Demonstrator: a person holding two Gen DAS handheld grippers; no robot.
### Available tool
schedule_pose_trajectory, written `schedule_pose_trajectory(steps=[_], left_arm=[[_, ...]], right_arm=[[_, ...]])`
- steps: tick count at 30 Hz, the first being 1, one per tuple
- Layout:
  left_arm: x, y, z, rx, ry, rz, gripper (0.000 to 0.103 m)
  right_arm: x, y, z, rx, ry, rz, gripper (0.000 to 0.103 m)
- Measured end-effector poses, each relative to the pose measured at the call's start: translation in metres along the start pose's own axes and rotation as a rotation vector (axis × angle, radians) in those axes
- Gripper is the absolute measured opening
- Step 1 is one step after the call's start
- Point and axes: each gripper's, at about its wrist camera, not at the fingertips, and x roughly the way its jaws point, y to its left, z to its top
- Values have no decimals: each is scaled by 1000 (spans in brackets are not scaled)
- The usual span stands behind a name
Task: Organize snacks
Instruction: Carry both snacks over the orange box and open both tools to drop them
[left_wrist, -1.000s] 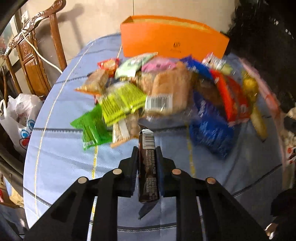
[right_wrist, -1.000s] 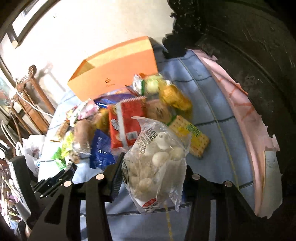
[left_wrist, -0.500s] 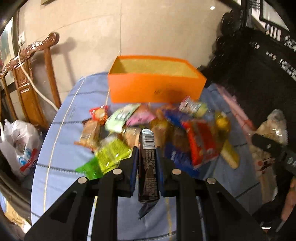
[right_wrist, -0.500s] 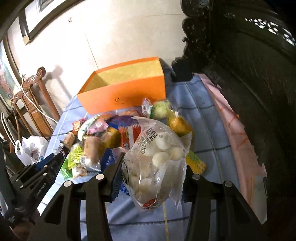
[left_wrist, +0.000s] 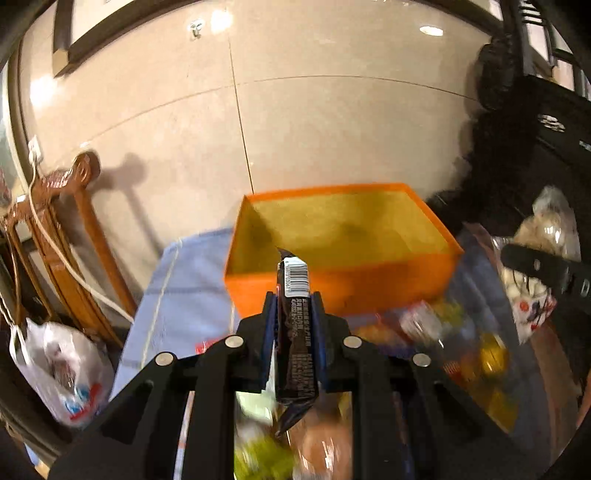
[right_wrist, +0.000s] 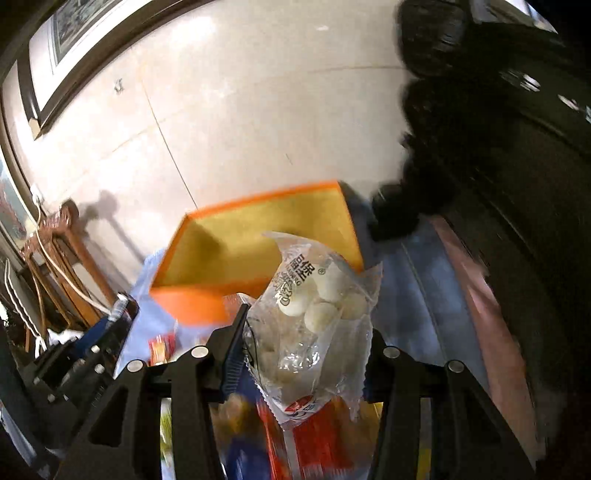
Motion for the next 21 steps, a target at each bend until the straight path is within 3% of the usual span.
schedule_pose_trajectory(steps=[9, 21], left_arm=[[78, 4, 66, -14, -2, 35, 17], [114, 5, 78, -46, 33, 0, 17]], right_arm=[[76, 9, 75, -45, -8, -15, 48], [112, 9, 84, -42, 26, -22, 48]])
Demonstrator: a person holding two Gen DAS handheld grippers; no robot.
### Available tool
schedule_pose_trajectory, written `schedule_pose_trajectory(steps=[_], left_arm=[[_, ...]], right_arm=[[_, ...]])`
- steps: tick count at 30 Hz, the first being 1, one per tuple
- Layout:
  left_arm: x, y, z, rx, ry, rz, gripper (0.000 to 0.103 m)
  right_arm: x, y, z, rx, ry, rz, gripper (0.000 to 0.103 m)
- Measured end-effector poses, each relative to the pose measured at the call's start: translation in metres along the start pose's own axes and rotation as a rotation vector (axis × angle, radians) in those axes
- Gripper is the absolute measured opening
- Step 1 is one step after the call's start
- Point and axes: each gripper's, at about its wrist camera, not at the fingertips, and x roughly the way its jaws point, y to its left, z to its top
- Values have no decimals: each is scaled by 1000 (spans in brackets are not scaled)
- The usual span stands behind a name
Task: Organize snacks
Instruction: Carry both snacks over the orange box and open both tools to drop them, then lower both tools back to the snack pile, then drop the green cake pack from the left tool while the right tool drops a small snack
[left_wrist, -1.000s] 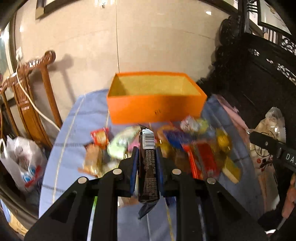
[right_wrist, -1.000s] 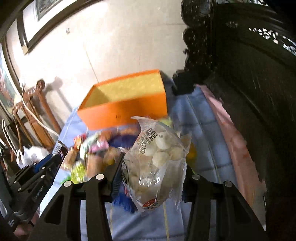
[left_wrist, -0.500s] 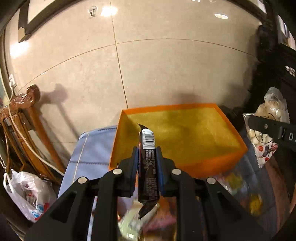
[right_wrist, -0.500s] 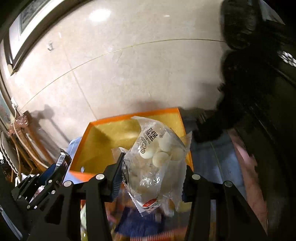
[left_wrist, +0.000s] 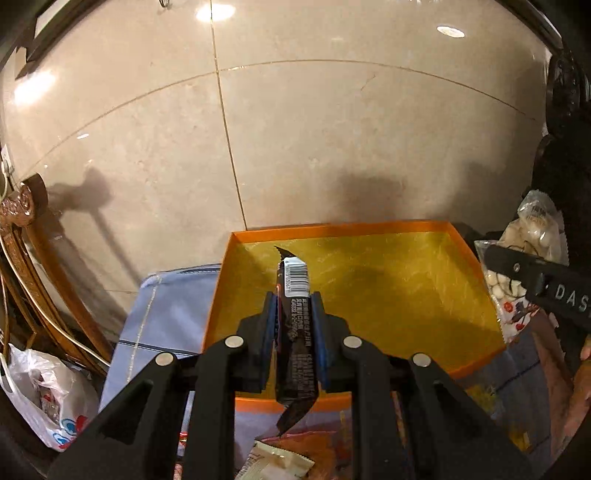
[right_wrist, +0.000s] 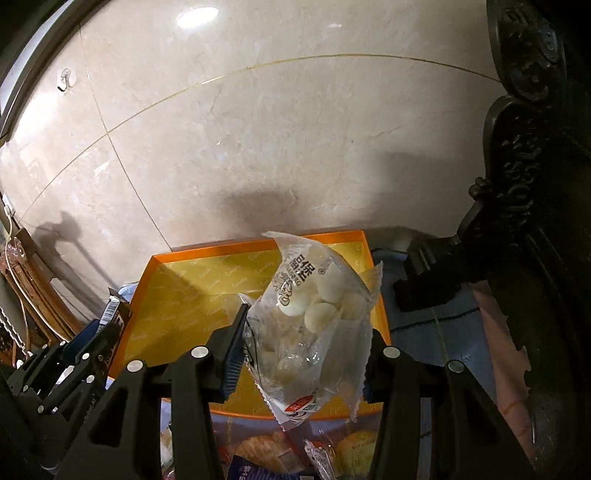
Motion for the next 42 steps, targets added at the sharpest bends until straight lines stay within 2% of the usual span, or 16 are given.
schedule_pose_trajectory(steps=[4, 5, 6, 7, 10, 17, 21, 28, 29, 30, 31, 32, 34, 36, 41, 42], left_arm=[[7, -3, 2, 4, -4, -2, 23], [8, -7, 2, 19, -10, 12, 38], [8, -9, 2, 25, -20, 42, 95], [5, -8, 0, 19, -41, 70, 98], [-6, -1, -8, 15, -92, 95, 99], [-42, 55, -84, 30, -8, 142, 99], [-54, 80, -145, -22, 112, 122, 99], [-53, 89, -209, 51, 239, 177, 99], [-51, 89, -212, 60, 240, 163, 99], [-51, 89, -213, 65, 237, 157, 99], [-49, 89, -212, 68, 229, 148, 99], [-46, 89, -209, 73, 214, 111, 99], [-31, 84, -200, 70, 201, 46, 99], [-13, 77, -191, 66, 223, 17, 99], [39, 65, -193, 89, 314, -68, 96], [44, 64, -195, 87, 324, -111, 68]], right_arm=[[7, -1, 3, 2, 4, -5, 50], [10, 0, 5, -2, 4, -12, 52], [10, 0, 4, -6, 3, -21, 67], [11, 0, 4, -17, 2, -38, 95], [-1, -9, -2, -32, -25, -73, 99], [-34, -50, -65, -121, 78, -194, 100], [3, -46, -116, -103, 225, -125, 99], [64, -25, -142, -79, 285, -170, 97], [66, -22, -145, -94, 273, -196, 92], [65, -18, -146, -117, 255, -222, 71], [63, -14, -148, -160, 233, -287, 58], [61, -14, -147, -169, 231, -290, 55], [48, -17, -144, -153, 232, -225, 20], [38, -19, -142, -132, 265, -188, 14], [5, -40, -139, -66, 240, -145, 14], [-7, -46, -138, -51, 223, -141, 14]])
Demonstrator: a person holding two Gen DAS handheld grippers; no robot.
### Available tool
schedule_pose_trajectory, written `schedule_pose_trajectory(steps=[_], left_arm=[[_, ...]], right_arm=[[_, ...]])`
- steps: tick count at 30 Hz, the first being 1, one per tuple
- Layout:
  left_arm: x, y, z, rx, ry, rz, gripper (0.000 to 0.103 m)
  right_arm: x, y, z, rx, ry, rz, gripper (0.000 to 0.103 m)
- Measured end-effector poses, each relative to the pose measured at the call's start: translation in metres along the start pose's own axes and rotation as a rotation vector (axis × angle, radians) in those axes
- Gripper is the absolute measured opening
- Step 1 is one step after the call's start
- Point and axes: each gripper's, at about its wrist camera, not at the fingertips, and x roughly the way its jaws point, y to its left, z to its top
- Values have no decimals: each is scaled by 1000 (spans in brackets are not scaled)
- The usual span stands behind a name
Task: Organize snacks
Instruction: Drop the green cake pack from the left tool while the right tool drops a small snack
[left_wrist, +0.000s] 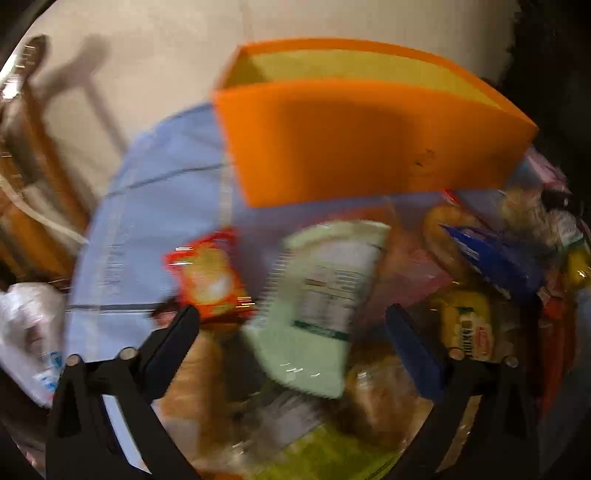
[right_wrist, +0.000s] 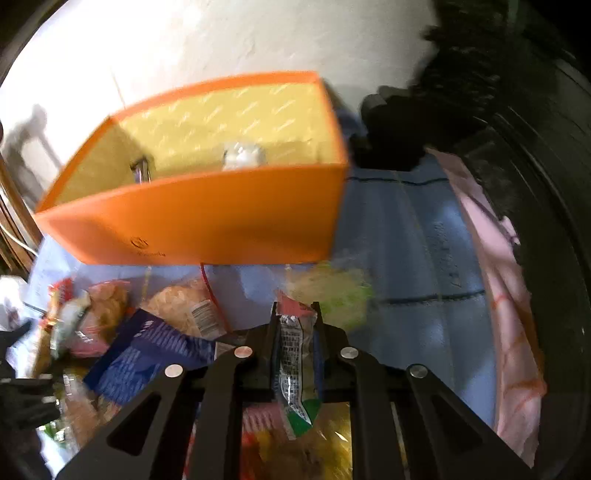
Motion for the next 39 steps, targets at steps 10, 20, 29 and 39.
schedule_pose_trajectory(steps=[10, 20, 29, 39], left_arm=[[-5, -1, -5, 29, 10, 75, 24], [-65, 15, 5, -44, -50, 46, 4], [-108, -4, 37, -32, -132, -40, 2], [-112, -10, 135, -43, -268, 12, 2]], right_arm=[[-69, -28, -6, 29, -113, 41, 14], [-100, -25, -1, 64, -167, 135, 14], [-132, -19, 14, 59, -250, 190, 14], [-123, -1, 79, -13, -338, 137, 14]])
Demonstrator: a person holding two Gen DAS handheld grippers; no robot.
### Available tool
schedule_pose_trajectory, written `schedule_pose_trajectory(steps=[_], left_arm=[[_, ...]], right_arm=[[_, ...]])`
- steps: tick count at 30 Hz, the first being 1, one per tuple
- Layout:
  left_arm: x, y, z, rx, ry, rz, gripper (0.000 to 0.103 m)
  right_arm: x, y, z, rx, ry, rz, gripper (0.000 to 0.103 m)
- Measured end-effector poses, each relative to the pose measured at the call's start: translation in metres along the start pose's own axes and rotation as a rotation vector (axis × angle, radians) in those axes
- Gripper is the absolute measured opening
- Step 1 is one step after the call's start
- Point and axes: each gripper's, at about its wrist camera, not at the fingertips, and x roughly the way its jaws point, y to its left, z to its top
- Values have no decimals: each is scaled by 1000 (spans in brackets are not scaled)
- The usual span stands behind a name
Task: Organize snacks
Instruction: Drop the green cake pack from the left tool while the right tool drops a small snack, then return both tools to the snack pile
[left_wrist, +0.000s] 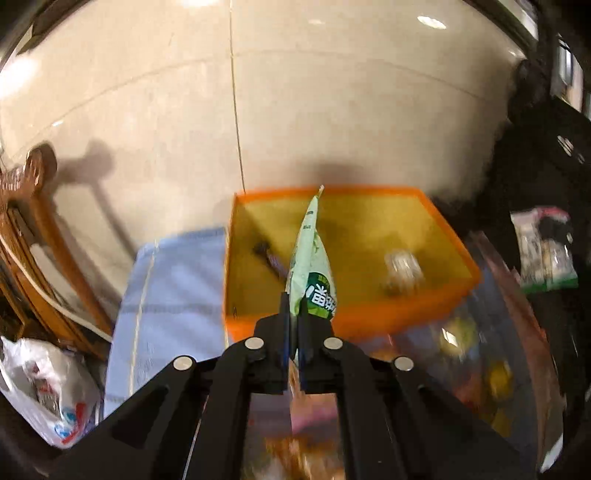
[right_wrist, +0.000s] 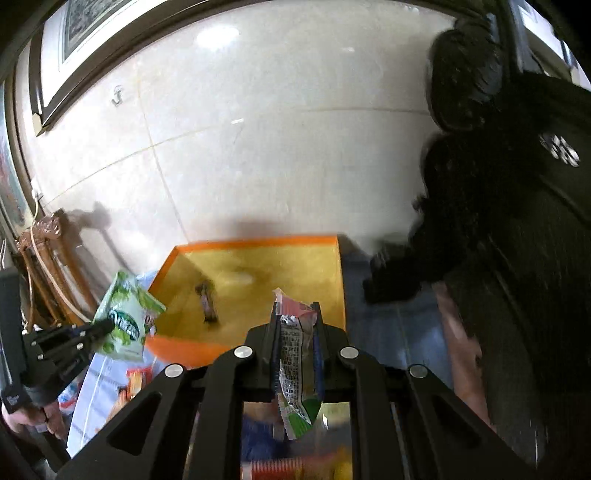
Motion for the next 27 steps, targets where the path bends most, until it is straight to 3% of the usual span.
schedule_pose_trajectory(steps=[6, 12, 15, 16, 17, 18, 19, 21, 25, 27], left_arm=[[27, -1, 49, -21, -59, 100, 2], [46, 3, 55, -97, -35, 67, 2], [52, 0, 50, -78, -35, 99, 5], [53, -1, 48, -75, -43, 106, 22], [52, -2, 47, -72, -59, 124, 46], [49, -4, 46, -74, -78, 147, 99], [42, -4, 44, -82, -116, 174, 98], [27, -6, 36, -69, -191, 177, 99], [18, 1, 14, -37, -132, 200, 99], [11, 5, -8, -8, -100, 196, 99]], right_arm=[[50, 2, 40, 19, -5, -23, 14], [88, 3, 47, 43, 28, -30, 14], [97, 2, 46, 67, 41, -26, 16], [100, 3, 46, 72, 50, -25, 17], [102, 4, 46, 66, 61, -40, 31], [105, 5, 44, 42, 72, -69, 80], [106, 6, 42, 25, 74, -90, 100], [97, 2, 34, -4, 43, -110, 99], [81, -19, 16, -17, 101, -146, 99], [82, -35, -8, -3, 205, -146, 99]])
